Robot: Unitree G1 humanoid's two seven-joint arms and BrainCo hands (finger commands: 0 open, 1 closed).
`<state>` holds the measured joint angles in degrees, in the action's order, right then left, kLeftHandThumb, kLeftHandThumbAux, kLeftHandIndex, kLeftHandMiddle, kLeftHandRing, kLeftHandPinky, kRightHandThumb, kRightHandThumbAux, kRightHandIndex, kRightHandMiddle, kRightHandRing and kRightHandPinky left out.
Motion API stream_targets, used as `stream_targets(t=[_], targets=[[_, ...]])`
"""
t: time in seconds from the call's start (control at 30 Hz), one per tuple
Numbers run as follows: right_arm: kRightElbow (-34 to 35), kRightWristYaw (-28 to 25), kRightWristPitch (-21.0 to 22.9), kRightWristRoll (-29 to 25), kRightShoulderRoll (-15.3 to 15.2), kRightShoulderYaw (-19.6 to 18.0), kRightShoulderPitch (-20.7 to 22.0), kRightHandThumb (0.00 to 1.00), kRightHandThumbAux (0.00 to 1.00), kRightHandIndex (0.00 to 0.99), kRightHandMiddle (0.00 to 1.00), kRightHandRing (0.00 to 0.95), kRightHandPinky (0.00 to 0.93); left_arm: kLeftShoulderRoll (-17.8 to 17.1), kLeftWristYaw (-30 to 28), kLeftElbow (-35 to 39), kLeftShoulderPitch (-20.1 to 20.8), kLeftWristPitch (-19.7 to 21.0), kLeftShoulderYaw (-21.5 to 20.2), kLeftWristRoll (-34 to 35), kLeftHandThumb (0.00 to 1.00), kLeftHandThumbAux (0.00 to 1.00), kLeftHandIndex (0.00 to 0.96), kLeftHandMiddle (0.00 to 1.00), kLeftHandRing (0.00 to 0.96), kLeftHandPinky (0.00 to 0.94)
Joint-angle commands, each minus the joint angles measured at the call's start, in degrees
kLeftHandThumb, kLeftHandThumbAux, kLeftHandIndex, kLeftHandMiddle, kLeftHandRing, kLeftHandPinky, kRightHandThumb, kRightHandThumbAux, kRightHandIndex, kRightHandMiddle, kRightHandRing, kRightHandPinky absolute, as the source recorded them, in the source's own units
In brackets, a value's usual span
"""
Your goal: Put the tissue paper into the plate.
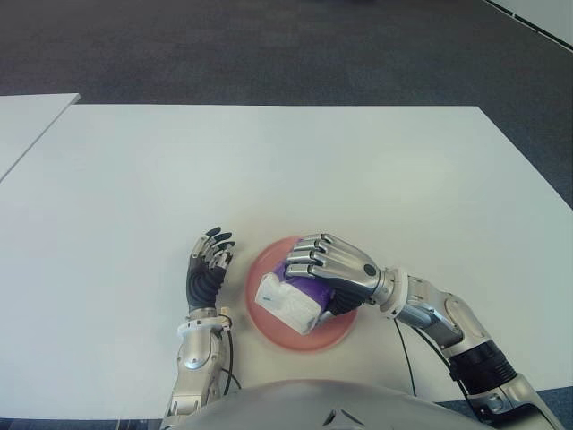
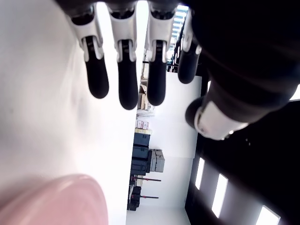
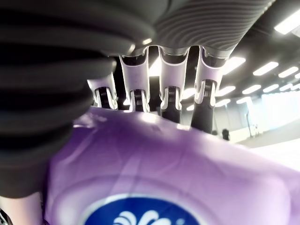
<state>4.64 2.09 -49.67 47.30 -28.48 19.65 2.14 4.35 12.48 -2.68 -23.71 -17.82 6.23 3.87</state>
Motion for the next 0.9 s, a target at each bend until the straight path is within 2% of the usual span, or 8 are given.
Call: stream_targets(t=[0.03, 0.1, 0.13, 0.2, 0.3, 0.43, 0.6, 0.9], targets=[[-2.11, -1.01, 1.2, 1.23, 0.34, 1.81, 0.2, 0.606, 0.69, 0.391, 0.424, 0.405, 0.403, 5.93, 0.65, -2.79, -0.69, 2.24, 1.48, 1.28, 0.205, 0.732, 0.251, 0.32, 0.357, 0.363], [-2.49, -0.88, 1.12, 1.42, 0.18, 2.03, 0.49, 0.411, 0.609, 0.284, 0.277, 0.26, 0.27, 5.83, 0.23, -3.08, -0.58, 1.88, 1.52, 1.78, 0.22, 0.732, 0.25, 0.316, 0.355, 0.357], [-3.05, -0.14, 0.84, 1.96, -0.03, 2.02, 0.65, 0.383, 0.595, 0.262, 0.253, 0.237, 0.248, 5.7, -0.33, -3.54, -0.5, 1.41, 1.52, 2.27, 0.222, 0.731, 0.249, 0.315, 0.355, 0.356], [-3.98, 1.82, -0.51, 2.68, -1.4, 1.26, 0.49, 0.3, 0.518, 0.137, 0.137, 0.137, 0.165, 5.4, -1.29, -4.34, -0.39, 0.57, 1.57, 3.13, 0.229, 0.727, 0.235, 0.306, 0.348, 0.345], [-3.93, 6.41, -2.55, 4.57, -2.93, -0.55, -0.44, 0.24, 0.432, 0.045, 0.044, 0.045, 0.06, 4.98, -2.85, -5.45, -0.31, -0.75, 1.72, 4.65, 0.223, 0.715, 0.198, 0.285, 0.334, 0.336], [-4.53, 13.71, -2.04, 9.47, -1.52, -0.62, -0.21, 0.204, 0.362, 0.011, 0.011, 0.011, 0.015, 4.84, -4.93, -7.47, 0.24, -2.58, 1.35, 6.69, 0.217, 0.71, 0.165, 0.263, 0.318, 0.33], [-5.4, 19.96, -0.85, 13.65, -1.4, 0.12, 0.33, 0.188, 0.317, 0.001, 0.001, 0.001, 0.002, 5.02, -5.13, -9.38, 1.14, -4.62, 0.66, 7.24, 0.227, 0.709, 0.151, 0.255, 0.316, 0.334], [-5.69, 23.15, 1.16, 16.41, -2.44, 1.36, 1.36, 0.166, 0.279, 0.0, 0.0, 0.0, 0.0, 5.13, -3.73, -10.7, 1.86, -6.01, 0.57, 6.66, 0.284, 0.72, 0.195, 0.281, 0.34, 0.357]])
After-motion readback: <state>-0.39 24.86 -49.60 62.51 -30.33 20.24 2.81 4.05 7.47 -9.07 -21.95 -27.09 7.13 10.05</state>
